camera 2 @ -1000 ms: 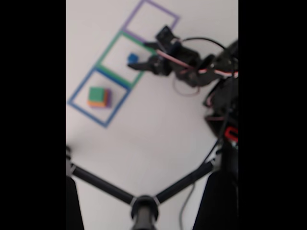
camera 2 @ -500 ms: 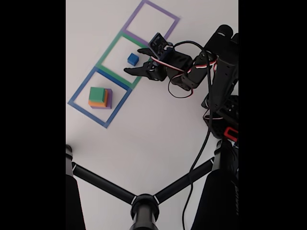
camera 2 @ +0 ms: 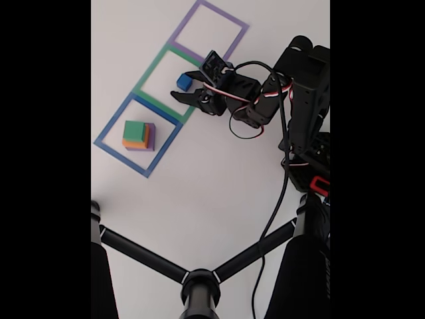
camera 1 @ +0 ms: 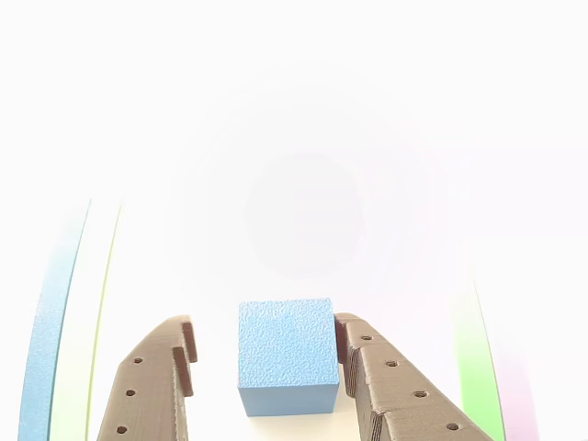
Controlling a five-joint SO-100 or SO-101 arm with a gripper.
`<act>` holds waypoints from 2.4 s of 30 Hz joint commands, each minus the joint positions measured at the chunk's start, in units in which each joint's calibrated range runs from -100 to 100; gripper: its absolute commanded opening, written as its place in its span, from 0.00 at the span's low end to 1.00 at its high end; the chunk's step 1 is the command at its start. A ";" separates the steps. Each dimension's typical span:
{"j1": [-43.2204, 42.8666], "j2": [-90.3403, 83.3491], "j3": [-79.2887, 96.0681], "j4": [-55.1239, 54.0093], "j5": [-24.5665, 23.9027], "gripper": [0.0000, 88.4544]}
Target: Tower of hanoi
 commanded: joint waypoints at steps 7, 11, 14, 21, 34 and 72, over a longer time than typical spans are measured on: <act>-1.60 -0.25 -0.50 -1.46 0.59 0.06; -1.79 -0.49 -0.59 -1.54 0.59 0.06; -1.79 -1.62 -0.59 -1.46 0.59 0.06; -1.98 -13.00 -0.77 9.71 0.59 0.06; -3.71 -49.90 -22.05 78.62 0.59 0.05; -22.02 -43.85 -56.59 105.83 0.59 0.05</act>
